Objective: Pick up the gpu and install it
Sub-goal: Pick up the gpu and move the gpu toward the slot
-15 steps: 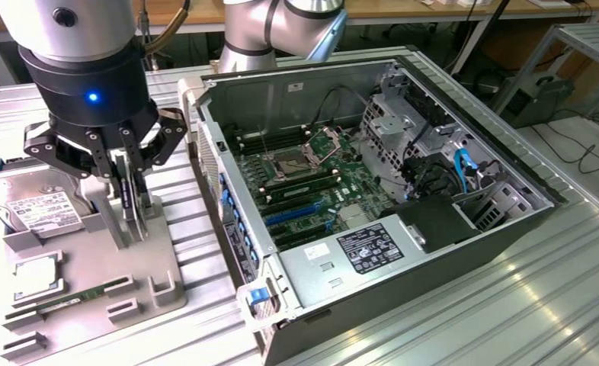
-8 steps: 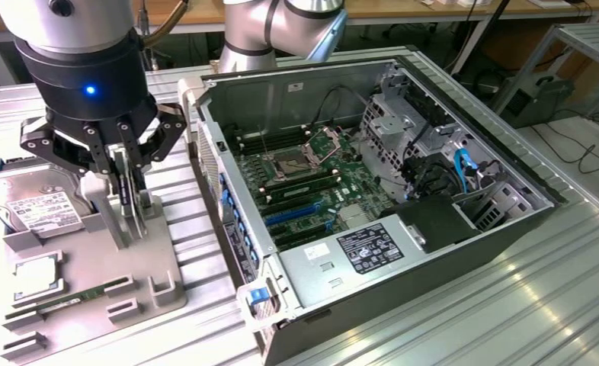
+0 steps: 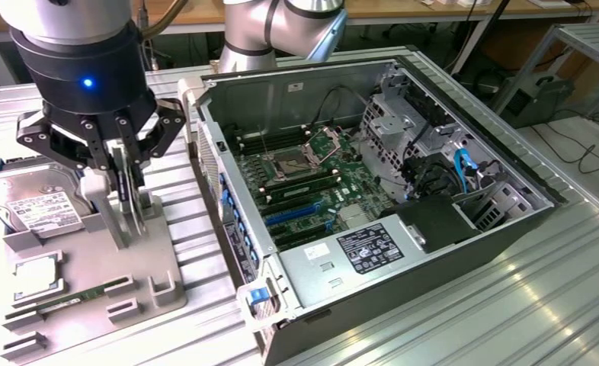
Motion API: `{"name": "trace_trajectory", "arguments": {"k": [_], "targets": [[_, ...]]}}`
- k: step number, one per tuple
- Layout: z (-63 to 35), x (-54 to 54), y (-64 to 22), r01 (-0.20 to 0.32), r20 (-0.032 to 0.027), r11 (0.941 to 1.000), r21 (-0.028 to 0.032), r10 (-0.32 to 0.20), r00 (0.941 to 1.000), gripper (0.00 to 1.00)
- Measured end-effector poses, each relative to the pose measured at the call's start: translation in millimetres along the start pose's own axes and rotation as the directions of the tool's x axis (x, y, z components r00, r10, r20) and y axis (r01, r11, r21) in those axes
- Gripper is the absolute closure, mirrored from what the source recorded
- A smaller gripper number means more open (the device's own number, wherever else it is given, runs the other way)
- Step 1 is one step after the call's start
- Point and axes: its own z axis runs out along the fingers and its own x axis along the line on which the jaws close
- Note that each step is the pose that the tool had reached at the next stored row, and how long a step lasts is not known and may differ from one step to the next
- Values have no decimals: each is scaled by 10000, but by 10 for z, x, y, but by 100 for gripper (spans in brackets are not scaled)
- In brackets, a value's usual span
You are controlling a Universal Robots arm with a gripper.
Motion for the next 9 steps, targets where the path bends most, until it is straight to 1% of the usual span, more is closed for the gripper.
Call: {"name": "trace_trajectory", "arguments": {"k": [9], "targets": [[-92,1,5,-1,-16,10000,0,1,10000,73]]}}
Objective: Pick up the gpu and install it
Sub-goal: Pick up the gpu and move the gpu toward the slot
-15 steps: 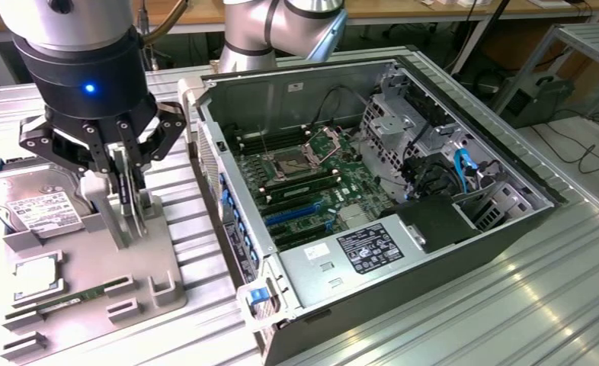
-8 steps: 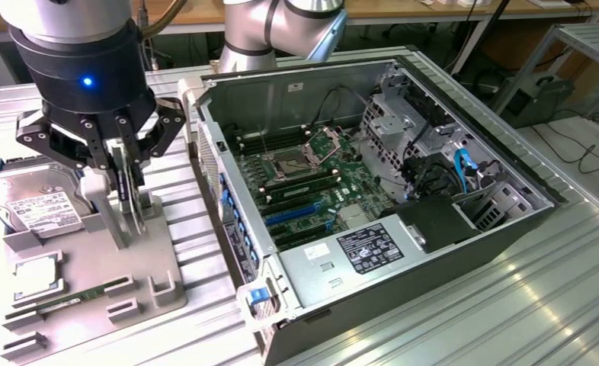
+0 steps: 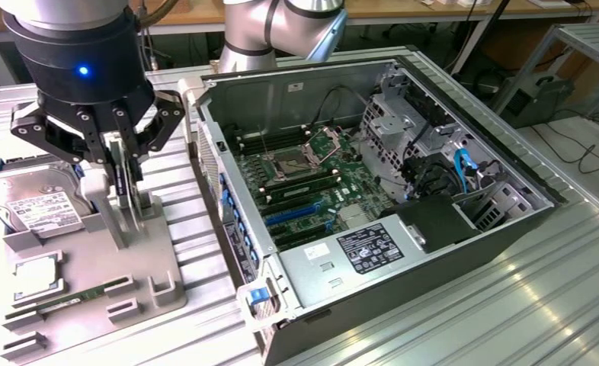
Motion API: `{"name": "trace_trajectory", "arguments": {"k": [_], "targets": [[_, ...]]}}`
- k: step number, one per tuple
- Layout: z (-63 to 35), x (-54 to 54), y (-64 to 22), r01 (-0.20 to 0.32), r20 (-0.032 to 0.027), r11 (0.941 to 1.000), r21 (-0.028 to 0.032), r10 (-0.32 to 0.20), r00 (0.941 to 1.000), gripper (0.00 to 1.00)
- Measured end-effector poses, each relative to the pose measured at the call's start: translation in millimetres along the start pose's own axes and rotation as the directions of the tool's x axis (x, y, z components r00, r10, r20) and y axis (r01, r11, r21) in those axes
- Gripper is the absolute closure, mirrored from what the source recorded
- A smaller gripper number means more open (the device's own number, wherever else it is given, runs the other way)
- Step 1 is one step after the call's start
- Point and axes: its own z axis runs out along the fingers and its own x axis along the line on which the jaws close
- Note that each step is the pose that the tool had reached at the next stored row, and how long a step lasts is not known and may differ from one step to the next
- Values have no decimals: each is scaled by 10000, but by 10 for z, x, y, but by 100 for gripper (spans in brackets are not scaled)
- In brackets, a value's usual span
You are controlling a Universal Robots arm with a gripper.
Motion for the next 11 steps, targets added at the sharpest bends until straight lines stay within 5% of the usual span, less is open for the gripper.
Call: {"name": "trace_trajectory", "arguments": {"k": [11], "targets": [[-111,2,5,-1,-16,10000,1,1,10000,73]]}}
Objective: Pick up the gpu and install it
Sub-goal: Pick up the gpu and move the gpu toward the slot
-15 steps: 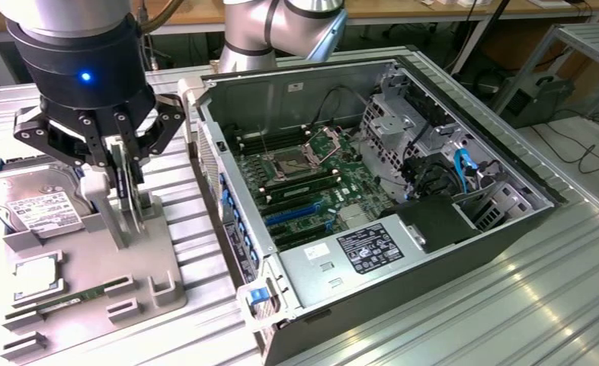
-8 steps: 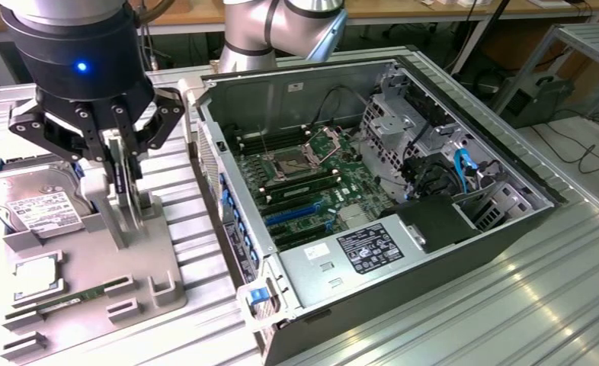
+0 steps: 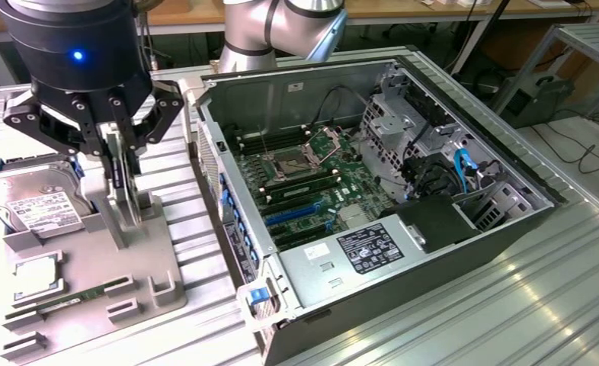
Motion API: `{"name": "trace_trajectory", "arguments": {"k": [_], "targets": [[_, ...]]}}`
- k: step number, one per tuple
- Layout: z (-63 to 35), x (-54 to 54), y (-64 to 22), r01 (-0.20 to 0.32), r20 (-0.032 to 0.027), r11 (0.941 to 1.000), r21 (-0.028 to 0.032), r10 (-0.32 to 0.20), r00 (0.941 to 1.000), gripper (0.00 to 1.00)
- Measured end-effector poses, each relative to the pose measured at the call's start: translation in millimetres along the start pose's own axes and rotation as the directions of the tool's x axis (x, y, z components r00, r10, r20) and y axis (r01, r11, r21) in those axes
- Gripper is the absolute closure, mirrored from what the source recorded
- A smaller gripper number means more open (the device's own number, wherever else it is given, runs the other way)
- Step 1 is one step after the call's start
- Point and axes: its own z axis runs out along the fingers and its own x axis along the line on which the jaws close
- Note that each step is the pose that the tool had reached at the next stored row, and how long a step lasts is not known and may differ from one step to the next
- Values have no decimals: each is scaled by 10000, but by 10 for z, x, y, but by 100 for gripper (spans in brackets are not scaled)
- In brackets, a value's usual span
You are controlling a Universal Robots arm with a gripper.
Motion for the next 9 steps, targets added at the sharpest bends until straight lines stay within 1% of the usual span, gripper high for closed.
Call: {"name": "trace_trajectory", "arguments": {"k": [9], "targets": [[-91,1,4,-1,-19,10000,1,1,10000,73]]}}
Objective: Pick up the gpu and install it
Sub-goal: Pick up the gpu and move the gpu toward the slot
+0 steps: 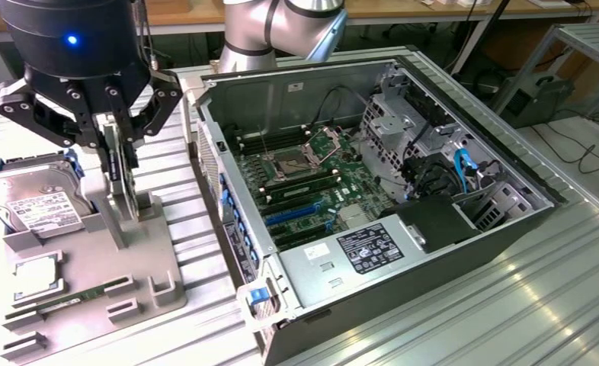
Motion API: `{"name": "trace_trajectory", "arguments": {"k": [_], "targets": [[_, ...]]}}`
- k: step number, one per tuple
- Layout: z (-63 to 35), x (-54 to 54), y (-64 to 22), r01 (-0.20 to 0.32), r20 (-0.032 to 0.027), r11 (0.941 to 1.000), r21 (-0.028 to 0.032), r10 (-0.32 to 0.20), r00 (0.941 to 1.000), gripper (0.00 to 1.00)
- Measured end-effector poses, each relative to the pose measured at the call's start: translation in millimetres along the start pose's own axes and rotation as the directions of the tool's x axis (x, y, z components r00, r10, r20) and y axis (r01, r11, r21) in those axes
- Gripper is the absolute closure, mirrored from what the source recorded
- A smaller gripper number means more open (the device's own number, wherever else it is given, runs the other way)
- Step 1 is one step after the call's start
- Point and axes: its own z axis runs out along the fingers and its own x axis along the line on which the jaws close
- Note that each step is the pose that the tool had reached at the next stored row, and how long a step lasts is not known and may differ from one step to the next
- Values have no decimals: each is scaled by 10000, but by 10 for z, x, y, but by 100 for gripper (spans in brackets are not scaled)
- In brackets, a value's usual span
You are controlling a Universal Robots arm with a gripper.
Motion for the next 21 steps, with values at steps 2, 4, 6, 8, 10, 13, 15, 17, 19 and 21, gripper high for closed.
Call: {"name": "trace_trajectory", "arguments": {"k": [2,4,6,8,10,13,15,17,19,21], "targets": [[-34,0,2,0,-7,10000,0,0,10000,73],[-60,1,3,0,-13,10000,0,0,10000,73],[-80,1,4,-1,-17,10000,0,1,10000,73],[-100,1,5,-1,-22,10000,0,1,10000,73],[-120,1,6,-1,-26,10000,0,1,10000,73],[-152,2,7,-2,-33,10000,0,2,10000,73],[-174,2,9,-2,-39,10000,1,2,10000,73],[-195,2,10,-2,-44,10000,1,2,10000,73],[-215,2,11,-2,-50,10000,1,2,10000,73],[-235,1,12,-3,-56,10000,1,3,10000,73]]}}
